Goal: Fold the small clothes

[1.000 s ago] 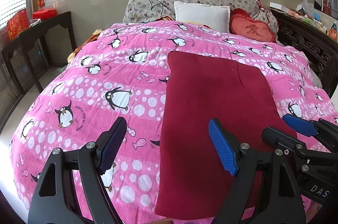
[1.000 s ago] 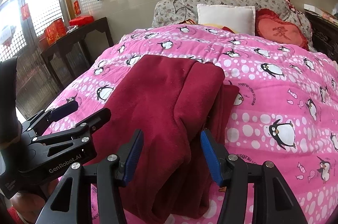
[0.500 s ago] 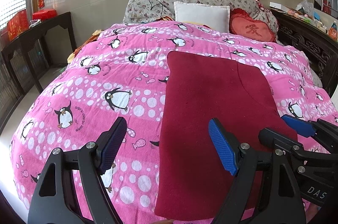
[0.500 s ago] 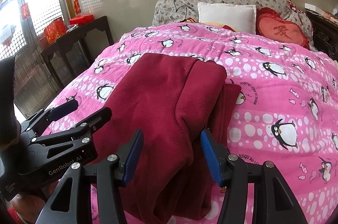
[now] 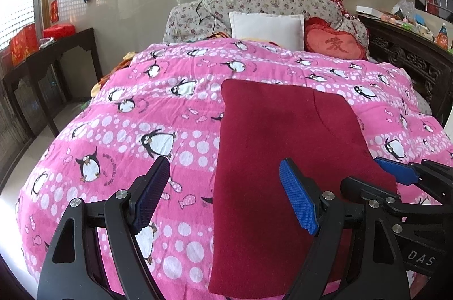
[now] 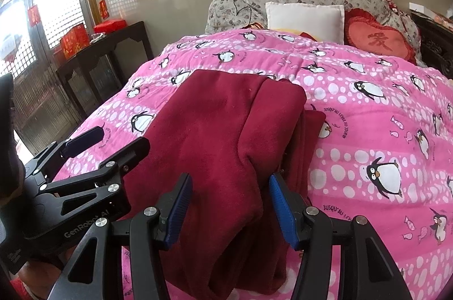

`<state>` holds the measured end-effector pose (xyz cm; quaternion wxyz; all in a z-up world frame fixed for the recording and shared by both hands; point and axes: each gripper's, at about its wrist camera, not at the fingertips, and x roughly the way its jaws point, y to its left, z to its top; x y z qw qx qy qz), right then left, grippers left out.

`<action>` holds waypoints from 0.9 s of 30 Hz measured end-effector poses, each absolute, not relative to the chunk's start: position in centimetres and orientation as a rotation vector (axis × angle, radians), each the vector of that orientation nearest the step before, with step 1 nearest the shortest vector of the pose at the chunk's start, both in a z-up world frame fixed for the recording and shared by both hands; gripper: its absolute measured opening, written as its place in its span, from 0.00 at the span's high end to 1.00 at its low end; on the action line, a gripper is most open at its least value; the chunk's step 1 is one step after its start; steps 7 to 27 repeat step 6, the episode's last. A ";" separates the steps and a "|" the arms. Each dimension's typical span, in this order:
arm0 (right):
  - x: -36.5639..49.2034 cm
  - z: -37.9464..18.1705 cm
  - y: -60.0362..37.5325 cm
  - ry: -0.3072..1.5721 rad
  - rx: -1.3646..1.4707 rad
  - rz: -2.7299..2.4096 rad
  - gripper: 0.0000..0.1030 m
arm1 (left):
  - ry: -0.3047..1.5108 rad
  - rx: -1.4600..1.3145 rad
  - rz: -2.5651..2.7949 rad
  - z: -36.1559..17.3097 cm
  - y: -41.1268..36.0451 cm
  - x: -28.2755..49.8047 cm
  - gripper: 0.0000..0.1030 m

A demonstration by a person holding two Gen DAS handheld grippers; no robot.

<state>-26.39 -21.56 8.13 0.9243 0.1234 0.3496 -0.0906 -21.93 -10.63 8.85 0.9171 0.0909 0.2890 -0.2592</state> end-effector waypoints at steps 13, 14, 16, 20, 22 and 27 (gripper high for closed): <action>-26.4 8.1 -21.7 0.718 0.256 -0.184 0.47 | 0.616 0.169 -0.547 9.0 -10.4 -21.7 0.22; -26.4 8.1 -21.7 0.718 0.256 -0.184 0.47 | 0.616 0.169 -0.547 9.0 -10.4 -21.7 0.22; -26.4 8.1 -21.7 0.718 0.256 -0.184 0.47 | 0.616 0.169 -0.547 9.0 -10.4 -21.7 0.22; -26.4 8.1 -21.7 0.718 0.256 -0.184 0.47 | 0.616 0.169 -0.547 9.0 -10.4 -21.7 0.22; -26.4 8.1 -21.7 0.718 0.256 -0.184 0.47 | 0.616 0.169 -0.547 9.0 -10.4 -21.7 0.22; -26.4 8.1 -21.7 0.718 0.256 -0.184 0.47 | 0.616 0.169 -0.547 9.0 -10.4 -21.7 0.22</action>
